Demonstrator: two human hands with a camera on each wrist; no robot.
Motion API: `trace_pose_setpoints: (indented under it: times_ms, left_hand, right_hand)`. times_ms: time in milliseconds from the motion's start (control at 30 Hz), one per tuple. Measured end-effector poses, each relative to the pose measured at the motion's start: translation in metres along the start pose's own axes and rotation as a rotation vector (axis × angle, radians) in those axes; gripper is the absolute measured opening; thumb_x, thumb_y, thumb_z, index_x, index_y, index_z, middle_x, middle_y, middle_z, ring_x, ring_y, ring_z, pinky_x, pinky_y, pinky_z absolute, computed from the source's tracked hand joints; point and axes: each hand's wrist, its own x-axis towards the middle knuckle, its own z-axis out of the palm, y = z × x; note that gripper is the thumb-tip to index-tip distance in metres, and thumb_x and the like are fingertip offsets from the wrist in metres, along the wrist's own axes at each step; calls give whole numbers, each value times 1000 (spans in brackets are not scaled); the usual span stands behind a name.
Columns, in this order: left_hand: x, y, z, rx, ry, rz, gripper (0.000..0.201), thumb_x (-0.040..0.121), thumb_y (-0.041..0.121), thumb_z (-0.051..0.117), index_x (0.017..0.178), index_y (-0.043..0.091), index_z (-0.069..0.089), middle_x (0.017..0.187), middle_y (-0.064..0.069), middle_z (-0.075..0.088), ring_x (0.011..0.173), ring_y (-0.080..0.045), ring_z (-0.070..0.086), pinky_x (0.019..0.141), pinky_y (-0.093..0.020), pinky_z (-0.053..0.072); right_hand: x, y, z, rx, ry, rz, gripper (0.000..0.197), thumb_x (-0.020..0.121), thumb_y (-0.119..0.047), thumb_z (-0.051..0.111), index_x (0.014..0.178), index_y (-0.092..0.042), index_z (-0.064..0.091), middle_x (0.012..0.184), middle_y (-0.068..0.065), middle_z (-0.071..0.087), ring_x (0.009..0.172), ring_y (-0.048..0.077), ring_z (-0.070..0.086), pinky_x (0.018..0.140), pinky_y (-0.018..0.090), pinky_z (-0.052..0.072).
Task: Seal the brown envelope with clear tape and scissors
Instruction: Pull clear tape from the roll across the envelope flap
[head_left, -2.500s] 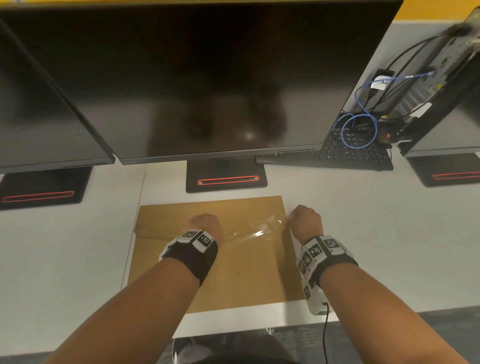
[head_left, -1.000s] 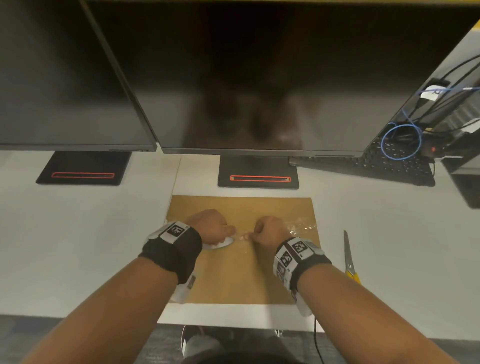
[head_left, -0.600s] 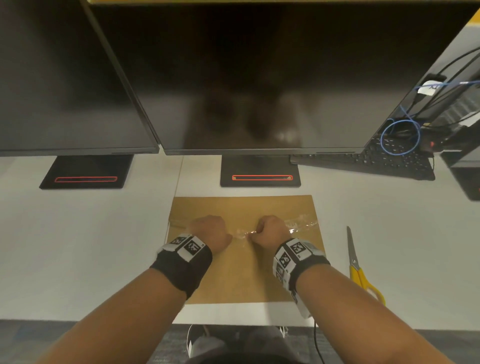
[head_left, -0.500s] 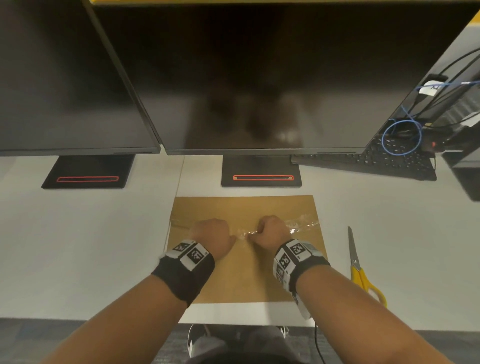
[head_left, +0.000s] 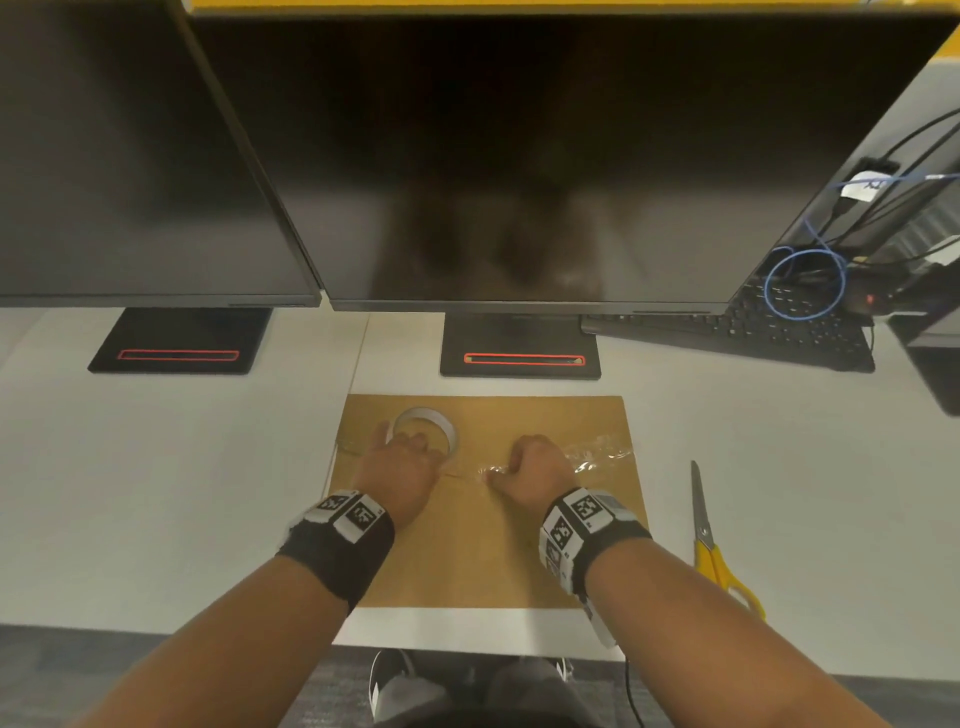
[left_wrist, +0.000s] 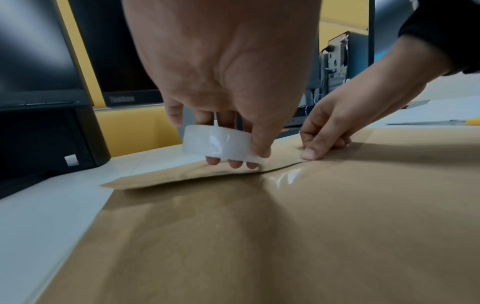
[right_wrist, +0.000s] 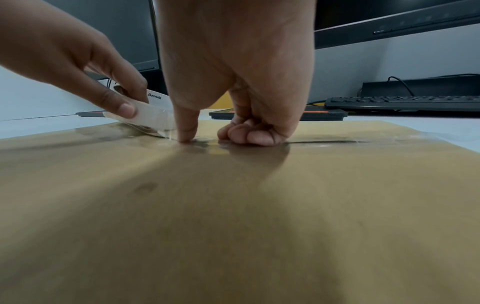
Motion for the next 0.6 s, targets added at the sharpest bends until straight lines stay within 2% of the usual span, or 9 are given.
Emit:
trace_pose_setpoints:
  times_ms: [100,200,300,367,433,500,600]
  left_hand:
    - [-1,-1,3,-37,-28,-25,35,97,23,39,130,26,51,130,-1,53,121,-21,49,116,-47,17]
    - [-2,9,1,-119,31,-62,47,88,17,45,135,23,41,138,-3,44,129,-24,41,115,-45,17]
    - [-4,30,-7,-166,63,42,67,86,18,47,148,19,22,156,-5,21,143,-23,21,117,-47,7]
    - [-5,45,-11,-140,13,147,69,91,20,44,152,16,10,161,-3,6,148,-19,8,117,-48,0]
    - [-4,56,-11,-103,-72,209,65,97,24,36,152,15,3,162,-2,2,148,-18,5,118,-49,-3]
    - [-2,62,-7,-63,-148,220,62,101,31,28,152,16,-3,162,-2,0,148,-17,5,118,-51,-5]
    - [1,63,-5,16,-177,225,61,102,38,22,152,15,-4,161,-2,-4,148,-15,2,116,-51,-10]
  right_hand:
    - [1,2,2,-13,-5,-22,46,75,-49,68,94,-8,59,105,7,56,95,25,58,83,35,49]
    - [2,3,4,-18,6,-24,50,75,-51,68,98,-7,59,106,7,56,96,25,58,84,35,48]
    - [1,4,4,27,13,-53,42,77,-44,70,92,-7,60,101,7,55,92,25,58,84,33,47]
    - [-1,9,2,58,29,-116,26,81,-31,68,87,-6,62,93,7,54,85,25,57,83,32,47]
    - [-3,15,1,80,49,-181,15,86,-18,61,87,-3,64,88,7,52,77,21,53,79,29,46]
    - [-4,20,-2,89,54,-207,11,86,-13,59,87,-3,65,89,5,52,76,18,50,76,26,43]
    - [-5,30,-11,84,118,-147,10,86,-14,59,85,-8,66,92,3,54,78,20,56,77,29,46]
